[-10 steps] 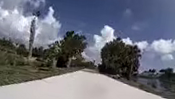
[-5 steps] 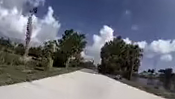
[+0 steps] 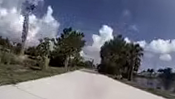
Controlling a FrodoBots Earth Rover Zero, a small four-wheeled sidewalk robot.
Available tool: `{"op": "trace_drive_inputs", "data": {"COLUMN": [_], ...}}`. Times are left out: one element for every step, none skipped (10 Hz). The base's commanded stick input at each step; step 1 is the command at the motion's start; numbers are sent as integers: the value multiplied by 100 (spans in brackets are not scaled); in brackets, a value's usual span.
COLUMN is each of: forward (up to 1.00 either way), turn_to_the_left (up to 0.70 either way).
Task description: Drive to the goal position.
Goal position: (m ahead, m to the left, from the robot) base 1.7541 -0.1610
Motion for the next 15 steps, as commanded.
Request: {"op": "trace_drive_inputs", "data": {"forward": [85, 85, 85, 85, 85, 85, 85, 85, 85, 85, 85, 85, 85, 85, 85], "turn_to_the_left": [0, 0, 0, 0, 0, 0, 0, 0, 0, 0, 0, 0, 0, 0, 0]}}
